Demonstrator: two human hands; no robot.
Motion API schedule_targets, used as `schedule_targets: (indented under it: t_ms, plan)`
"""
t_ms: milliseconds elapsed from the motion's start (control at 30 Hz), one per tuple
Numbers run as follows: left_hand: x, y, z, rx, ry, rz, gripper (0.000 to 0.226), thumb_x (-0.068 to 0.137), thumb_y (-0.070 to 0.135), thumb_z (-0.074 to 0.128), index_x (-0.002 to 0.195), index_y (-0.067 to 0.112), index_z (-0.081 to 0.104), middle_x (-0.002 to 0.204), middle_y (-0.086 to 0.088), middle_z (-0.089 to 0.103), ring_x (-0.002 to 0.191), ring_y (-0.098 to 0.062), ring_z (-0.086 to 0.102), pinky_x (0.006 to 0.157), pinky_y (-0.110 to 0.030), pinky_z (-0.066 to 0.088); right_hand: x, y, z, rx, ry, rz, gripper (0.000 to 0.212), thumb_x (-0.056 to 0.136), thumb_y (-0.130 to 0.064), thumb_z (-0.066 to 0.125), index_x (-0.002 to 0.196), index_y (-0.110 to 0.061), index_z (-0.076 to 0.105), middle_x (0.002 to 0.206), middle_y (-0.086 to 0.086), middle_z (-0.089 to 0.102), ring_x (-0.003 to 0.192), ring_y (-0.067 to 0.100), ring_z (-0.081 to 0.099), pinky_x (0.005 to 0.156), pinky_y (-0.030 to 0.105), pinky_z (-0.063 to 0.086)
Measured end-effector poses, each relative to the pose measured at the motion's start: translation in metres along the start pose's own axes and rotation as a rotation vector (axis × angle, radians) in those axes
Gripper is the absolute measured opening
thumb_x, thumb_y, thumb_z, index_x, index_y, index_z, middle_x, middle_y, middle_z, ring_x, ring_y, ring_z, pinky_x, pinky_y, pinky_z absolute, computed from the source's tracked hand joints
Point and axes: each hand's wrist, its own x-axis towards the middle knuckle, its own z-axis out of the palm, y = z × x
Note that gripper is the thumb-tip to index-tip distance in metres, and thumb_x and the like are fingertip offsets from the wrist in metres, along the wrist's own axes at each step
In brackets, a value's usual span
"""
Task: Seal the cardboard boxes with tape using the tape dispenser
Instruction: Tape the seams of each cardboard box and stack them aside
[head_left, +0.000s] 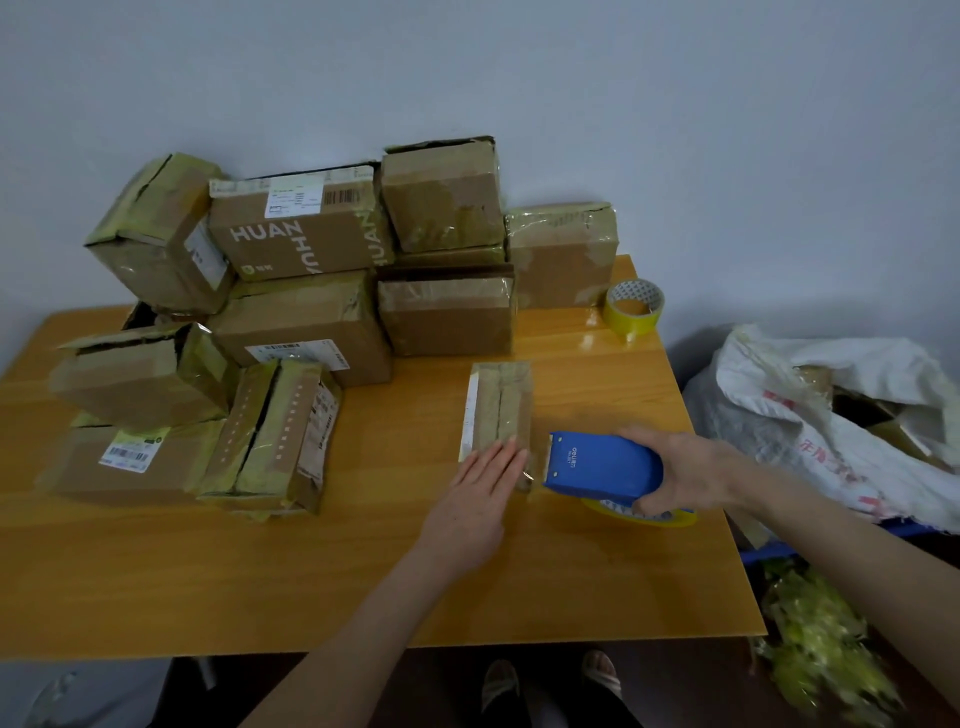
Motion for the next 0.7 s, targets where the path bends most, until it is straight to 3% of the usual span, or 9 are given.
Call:
schedule_targets:
  t_ms: [167, 300, 433, 700]
  plan:
    - [0.0, 0.002, -0.004, -0.004, 0.01, 0.002, 0.087, 0.092, 0.005, 0.045, 0.143, 0.025, -0.023, 0.153, 0.005, -0.028, 0.141, -0.009, -0.025, 0.117, -0.029, -0.016, -0.004, 0.01, -0.007, 0.07, -0.009, -0.017, 0.076, 0.062, -0.047, 0.075, 0.128, -0.049, 0.036, 0.102, -0.014, 0.059, 0.092, 0.011, 0.06, 0.083, 0.042, 0.054]
    - [0.0, 0.002, -0.005, 0.0, 0.026, 0.009, 0.087, 0.092, 0.006, 0.046, 0.145, 0.025, -0.02, 0.152, 0.007, -0.027, 0.14, -0.007, -0.025, 0.115, -0.026, -0.017, -0.004, 0.014, -0.012, 0.123, -0.068, -0.039, 0.07, 0.068, -0.031, 0.08, 0.124, -0.045, 0.041, 0.104, -0.013, 0.058, 0.095, 0.011, 0.06, 0.086, 0.039, 0.053]
    - [-0.001, 0.001, -0.005, -0.004, 0.044, 0.003, 0.087, 0.092, 0.01, 0.048, 0.15, 0.024, -0.015, 0.151, 0.008, -0.026, 0.144, -0.008, -0.019, 0.111, -0.024, -0.021, -0.005, 0.026, -0.012, -0.016, -0.074, 0.0, 0.065, 0.055, -0.051, 0.068, 0.106, -0.067, 0.031, 0.099, -0.009, 0.063, 0.089, 0.012, 0.063, 0.081, 0.042, 0.056]
    - [0.0, 0.003, -0.006, -0.031, 0.052, 0.005, 0.089, 0.093, 0.014, 0.051, 0.144, 0.029, -0.02, 0.152, 0.008, -0.026, 0.141, -0.006, -0.023, 0.113, -0.025, -0.018, 0.014, -0.022, -0.011, -0.361, -0.084, -0.004, 0.055, 0.071, -0.053, 0.062, 0.121, -0.04, 0.045, 0.095, -0.011, 0.064, 0.088, 0.018, 0.061, 0.067, 0.03, 0.048]
